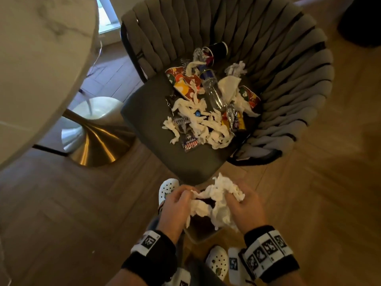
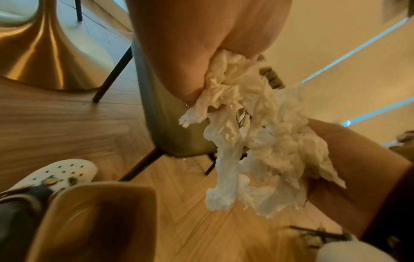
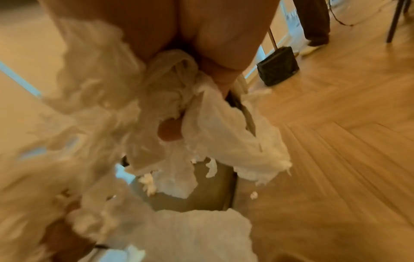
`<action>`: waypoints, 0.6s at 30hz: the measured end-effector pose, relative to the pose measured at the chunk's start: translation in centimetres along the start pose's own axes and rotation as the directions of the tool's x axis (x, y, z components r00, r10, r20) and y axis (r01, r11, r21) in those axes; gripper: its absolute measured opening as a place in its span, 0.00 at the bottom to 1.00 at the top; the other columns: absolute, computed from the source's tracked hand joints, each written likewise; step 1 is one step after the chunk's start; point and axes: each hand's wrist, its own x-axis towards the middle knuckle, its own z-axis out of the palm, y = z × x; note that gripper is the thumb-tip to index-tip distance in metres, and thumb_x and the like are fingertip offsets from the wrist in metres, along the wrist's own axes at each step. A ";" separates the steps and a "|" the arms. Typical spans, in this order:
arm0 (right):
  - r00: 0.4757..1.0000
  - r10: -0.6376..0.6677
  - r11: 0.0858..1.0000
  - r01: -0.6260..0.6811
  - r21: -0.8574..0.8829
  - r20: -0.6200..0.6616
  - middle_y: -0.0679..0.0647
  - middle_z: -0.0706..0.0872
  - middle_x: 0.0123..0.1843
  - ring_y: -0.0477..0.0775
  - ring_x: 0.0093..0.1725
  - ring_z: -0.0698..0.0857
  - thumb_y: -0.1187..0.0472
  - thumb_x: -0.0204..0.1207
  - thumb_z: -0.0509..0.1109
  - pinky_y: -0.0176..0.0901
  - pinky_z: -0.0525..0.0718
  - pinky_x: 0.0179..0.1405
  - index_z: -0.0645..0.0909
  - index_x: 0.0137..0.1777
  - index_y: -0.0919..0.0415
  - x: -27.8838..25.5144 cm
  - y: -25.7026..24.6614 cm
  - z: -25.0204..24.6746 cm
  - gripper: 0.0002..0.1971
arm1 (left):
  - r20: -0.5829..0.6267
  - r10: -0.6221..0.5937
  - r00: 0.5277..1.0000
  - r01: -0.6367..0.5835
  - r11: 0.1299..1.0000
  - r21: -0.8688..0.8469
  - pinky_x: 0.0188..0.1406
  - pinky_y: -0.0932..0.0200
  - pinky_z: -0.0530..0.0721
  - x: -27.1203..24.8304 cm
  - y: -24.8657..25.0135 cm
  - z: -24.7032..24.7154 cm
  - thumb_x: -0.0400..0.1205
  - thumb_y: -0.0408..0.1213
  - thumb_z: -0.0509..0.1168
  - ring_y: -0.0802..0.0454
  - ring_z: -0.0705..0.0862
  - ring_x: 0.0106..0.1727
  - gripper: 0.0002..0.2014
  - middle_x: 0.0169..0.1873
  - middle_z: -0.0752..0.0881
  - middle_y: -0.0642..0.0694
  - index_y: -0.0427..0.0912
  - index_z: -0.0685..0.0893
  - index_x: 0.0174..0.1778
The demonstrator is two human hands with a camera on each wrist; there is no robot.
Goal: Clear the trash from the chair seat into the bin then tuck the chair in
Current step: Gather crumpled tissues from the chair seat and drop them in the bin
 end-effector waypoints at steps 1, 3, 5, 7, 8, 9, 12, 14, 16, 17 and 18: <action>0.998 0.051 0.999 -0.050 -0.016 0.033 0.43 0.87 0.46 0.46 0.49 0.85 0.55 0.75 0.70 0.49 0.84 0.50 0.79 0.44 0.38 -0.4 1.7 1.1 0.07 | -0.005 -0.052 0.999 0.052 0.998 -0.025 0.63 0.38 0.85 0.4 -1.6 0.4 0.85 0.35 0.60 0.41 0.89 0.54 0.12 0.48 0.91 0.40 0.43 0.91 0.47; 0.983 0.164 0.984 -0.158 -0.084 0.078 0.44 0.87 0.48 0.49 0.50 0.85 0.47 0.73 0.69 0.54 0.85 0.53 0.79 0.46 0.39 0.0 6.2 4.1 0.04 | -0.041 -0.133 0.990 0.129 0.988 -0.079 0.66 0.38 0.83 2.3 -4.9 1.2 0.87 0.37 0.58 0.42 0.88 0.57 0.14 0.51 0.91 0.39 0.45 0.90 0.53; 0.957 0.261 0.956 -0.237 -0.172 0.128 0.48 0.86 0.53 0.54 0.55 0.84 0.41 0.70 0.66 0.57 0.84 0.57 0.78 0.56 0.39 1.1 10.9 7.3 0.15 | -0.084 -0.154 0.984 0.152 0.988 -0.031 0.69 0.39 0.81 5.7 -9.2 1.8 0.84 0.44 0.57 0.43 0.86 0.62 0.14 0.58 0.89 0.40 0.55 0.89 0.54; 0.932 0.325 0.934 -0.289 -0.210 0.159 0.53 0.85 0.59 0.59 0.59 0.83 0.40 0.68 0.65 0.58 0.82 0.60 0.76 0.62 0.41 2.7 15.1 10.3 0.21 | -0.071 -0.166 0.984 0.170 0.984 0.052 0.73 0.38 0.77 10.9 -15.4 1.7 0.75 0.58 0.57 0.43 0.82 0.68 0.16 0.67 0.84 0.42 0.68 0.88 0.51; 0.927 0.343 0.927 -0.307 -0.217 0.154 0.54 0.83 0.62 0.60 0.61 0.82 0.39 0.67 0.64 0.57 0.81 0.62 0.75 0.63 0.41 3.6 16.8 11.7 0.23 | -0.057 -0.166 0.984 0.172 0.980 0.103 0.74 0.37 0.76 13.1 -17.9 1.5 0.73 0.61 0.56 0.43 0.80 0.70 0.18 0.70 0.81 0.42 0.68 0.87 0.54; 0.922 0.359 0.918 -0.321 -0.234 0.145 0.54 0.81 0.65 0.61 0.63 0.81 0.39 0.67 0.64 0.56 0.80 0.64 0.73 0.65 0.42 4.5 18.3 12.9 0.25 | -0.046 -0.164 0.985 0.169 0.971 0.170 0.75 0.37 0.75 14.8 -19.8 1.5 0.75 0.61 0.56 0.42 0.78 0.71 0.21 0.73 0.78 0.43 0.66 0.85 0.59; 0.874 0.446 0.868 -0.371 -0.329 0.192 0.54 0.69 0.76 0.62 0.72 0.72 0.38 0.71 0.66 0.54 0.72 0.69 0.65 0.76 0.44 6.3 21.6 15.4 0.34 | -0.011 -0.205 0.979 0.199 0.935 0.294 0.80 0.38 0.70 16.7 -21.2 1.9 0.86 0.56 0.54 0.40 0.71 0.79 0.24 0.82 0.65 0.45 0.61 0.72 0.79; 0.836 0.485 0.853 -0.389 -0.347 0.256 0.55 0.65 0.80 0.62 0.76 0.69 0.39 0.71 0.68 0.55 0.69 0.71 0.60 0.79 0.43 6.9 22.9 15.9 0.38 | 0.025 -0.257 0.966 0.232 0.907 0.352 0.79 0.42 0.68 18.0 -23.0 1.4 0.88 0.56 0.53 0.38 0.67 0.81 0.25 0.85 0.61 0.44 0.65 0.63 0.84; 0.842 0.452 0.864 -0.332 -0.378 0.294 0.55 0.66 0.80 0.60 0.77 0.67 0.43 0.75 0.67 0.52 0.69 0.72 0.62 0.79 0.46 7.1 23.7 15.9 0.34 | 0.043 -0.271 0.962 0.235 0.895 0.379 0.78 0.43 0.69 18.8 -24.1 0.6 0.86 0.59 0.55 0.41 0.69 0.81 0.27 0.84 0.63 0.47 0.68 0.61 0.83; 0.861 0.422 0.866 -0.290 -0.408 0.284 0.54 0.69 0.78 0.59 0.76 0.69 0.45 0.77 0.66 0.50 0.70 0.71 0.65 0.78 0.47 6.9 23.8 15.6 0.30 | 0.052 -0.263 0.963 0.221 0.888 0.403 0.79 0.41 0.69 19.0 -24.6 0.3 0.84 0.60 0.56 0.42 0.69 0.80 0.29 0.84 0.65 0.47 0.69 0.61 0.83; 0.887 0.390 0.865 -0.259 -0.429 0.249 0.54 0.73 0.75 0.58 0.73 0.73 0.45 0.77 0.65 0.49 0.72 0.69 0.69 0.76 0.47 6.7 23.9 15.5 0.27 | 0.070 -0.241 0.968 0.190 0.886 0.423 0.80 0.40 0.69 18.8 -24.5 0.1 0.83 0.59 0.57 0.43 0.70 0.80 0.30 0.83 0.66 0.46 0.67 0.61 0.83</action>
